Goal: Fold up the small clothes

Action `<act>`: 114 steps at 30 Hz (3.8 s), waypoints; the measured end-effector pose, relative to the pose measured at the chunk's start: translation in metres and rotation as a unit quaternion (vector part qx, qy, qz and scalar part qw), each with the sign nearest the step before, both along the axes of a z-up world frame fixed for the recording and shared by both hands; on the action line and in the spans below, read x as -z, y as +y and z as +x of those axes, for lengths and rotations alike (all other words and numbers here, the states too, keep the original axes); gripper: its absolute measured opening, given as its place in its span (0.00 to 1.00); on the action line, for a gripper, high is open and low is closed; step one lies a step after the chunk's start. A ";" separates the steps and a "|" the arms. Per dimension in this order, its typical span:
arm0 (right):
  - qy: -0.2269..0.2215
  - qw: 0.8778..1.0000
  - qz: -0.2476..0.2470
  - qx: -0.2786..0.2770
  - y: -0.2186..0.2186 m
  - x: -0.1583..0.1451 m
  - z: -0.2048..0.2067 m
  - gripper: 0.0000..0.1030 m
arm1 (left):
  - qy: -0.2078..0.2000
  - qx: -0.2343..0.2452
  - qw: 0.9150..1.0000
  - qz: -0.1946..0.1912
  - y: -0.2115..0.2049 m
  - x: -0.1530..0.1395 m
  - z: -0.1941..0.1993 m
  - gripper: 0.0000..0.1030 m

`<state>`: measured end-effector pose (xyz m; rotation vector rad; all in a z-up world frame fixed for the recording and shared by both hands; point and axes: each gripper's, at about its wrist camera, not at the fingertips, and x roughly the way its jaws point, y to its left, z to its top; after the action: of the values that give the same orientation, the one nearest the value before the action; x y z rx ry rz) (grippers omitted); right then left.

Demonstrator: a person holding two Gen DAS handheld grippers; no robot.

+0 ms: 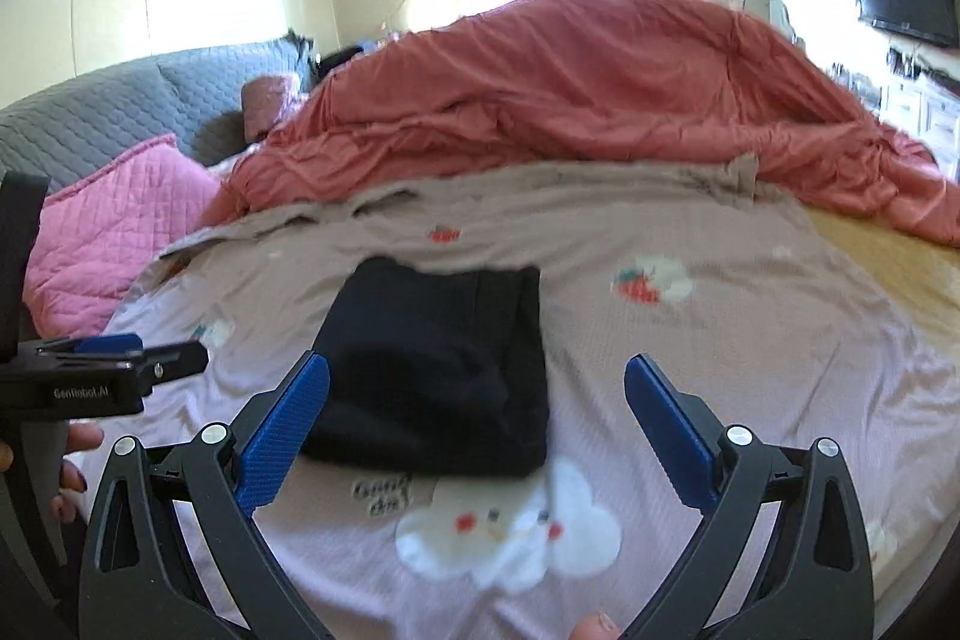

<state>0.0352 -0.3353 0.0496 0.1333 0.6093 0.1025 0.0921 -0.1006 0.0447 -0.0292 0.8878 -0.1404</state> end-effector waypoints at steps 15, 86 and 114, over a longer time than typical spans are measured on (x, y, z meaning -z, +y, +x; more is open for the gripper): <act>0.096 0.994 -0.052 -0.004 0.024 0.026 -0.028 0.95 | 0.038 0.006 0.999 -0.011 0.017 0.027 -0.043 0.91; 0.099 0.992 -0.073 0.009 0.017 0.035 -0.023 0.95 | 0.047 -0.007 0.999 0.009 0.025 0.032 -0.045 0.91; 0.100 0.992 -0.073 0.013 0.014 0.035 -0.023 0.95 | 0.049 -0.009 0.999 0.011 0.031 0.031 -0.043 0.91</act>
<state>0.0119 -0.3211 0.0148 0.0103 0.8122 0.0187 0.0486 -0.0701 0.0140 -0.0244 0.9856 -0.1129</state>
